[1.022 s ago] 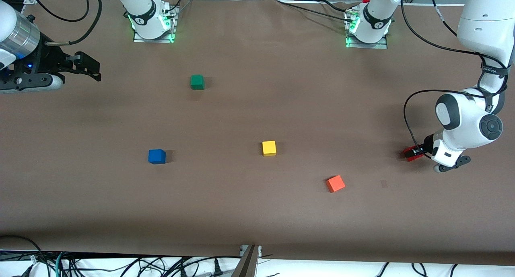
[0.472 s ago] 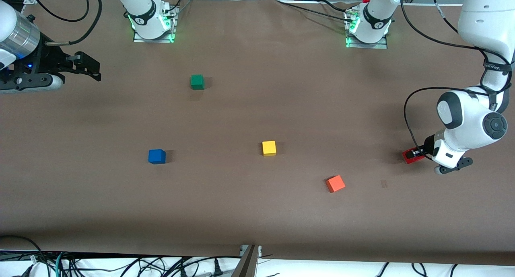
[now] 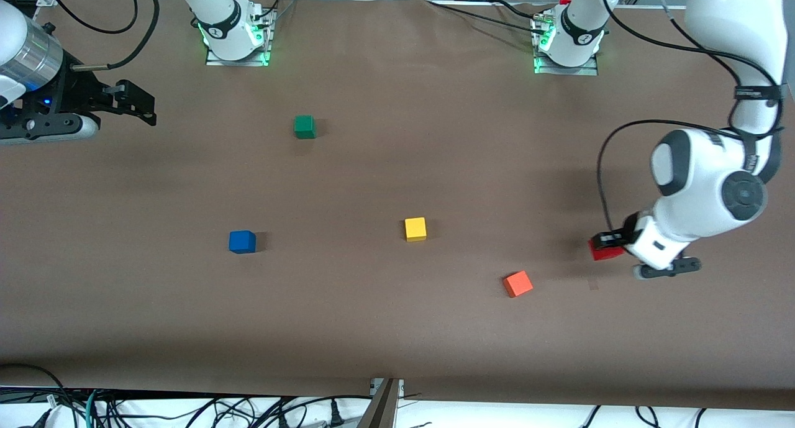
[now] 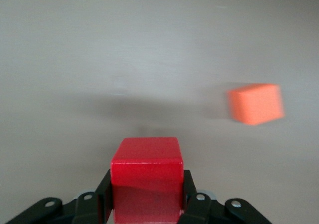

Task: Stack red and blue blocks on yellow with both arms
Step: 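Carry the red cube over the yellow cube while the right gripper reaches the blue cube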

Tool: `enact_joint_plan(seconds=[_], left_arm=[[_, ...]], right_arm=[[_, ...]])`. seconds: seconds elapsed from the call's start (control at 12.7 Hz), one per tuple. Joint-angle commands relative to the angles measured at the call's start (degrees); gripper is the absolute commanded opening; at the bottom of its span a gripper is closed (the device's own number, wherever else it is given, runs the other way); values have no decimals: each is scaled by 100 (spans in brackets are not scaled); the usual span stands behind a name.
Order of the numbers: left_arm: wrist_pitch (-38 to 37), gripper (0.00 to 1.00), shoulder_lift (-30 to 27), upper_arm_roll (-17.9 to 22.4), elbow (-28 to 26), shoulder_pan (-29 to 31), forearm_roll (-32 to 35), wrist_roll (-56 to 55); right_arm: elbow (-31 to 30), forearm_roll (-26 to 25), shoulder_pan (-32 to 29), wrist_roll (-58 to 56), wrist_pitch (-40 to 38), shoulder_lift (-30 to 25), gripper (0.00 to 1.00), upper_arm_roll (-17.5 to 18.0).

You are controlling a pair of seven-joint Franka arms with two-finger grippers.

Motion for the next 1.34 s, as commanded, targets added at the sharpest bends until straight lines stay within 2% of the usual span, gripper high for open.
enact_joint_plan(seconds=[0.0, 0.24, 0.47, 0.63, 0.79, 1.1, 1.26], left_arm=[[-149, 2, 78, 52, 378, -942, -33, -932], [-149, 5, 411, 52, 975, -1892, -33, -1988], [-149, 4, 868, 52, 1565, -2385, -15, -2228], [-279, 5, 1211, 209, 1846, -3008, -33, -2542], [-351, 5, 1501, 280, 2119, -3212, -33, -2877], [-648, 5, 1809, 281, 2470, -3240, -50, -3045], [-764, 5, 1976, 281, 2647, -3257, -68, -3246]], right_arm=[[-23, -162, 97, -28, 31, -39, 100, 32], [-23, -75, 53, 42, 40, 13, 100, 6], [12, -13, 35, -19, 101, 328, 100, -3], [-5, -4, -43, -54, 128, 557, 100, -20], [21, 92, -245, -456, 241, 997, 100, -29], [-22, 180, -316, -573, 699, 1376, 100, -21], [-293, 233, -307, -573, 917, 1446, 100, -3]])
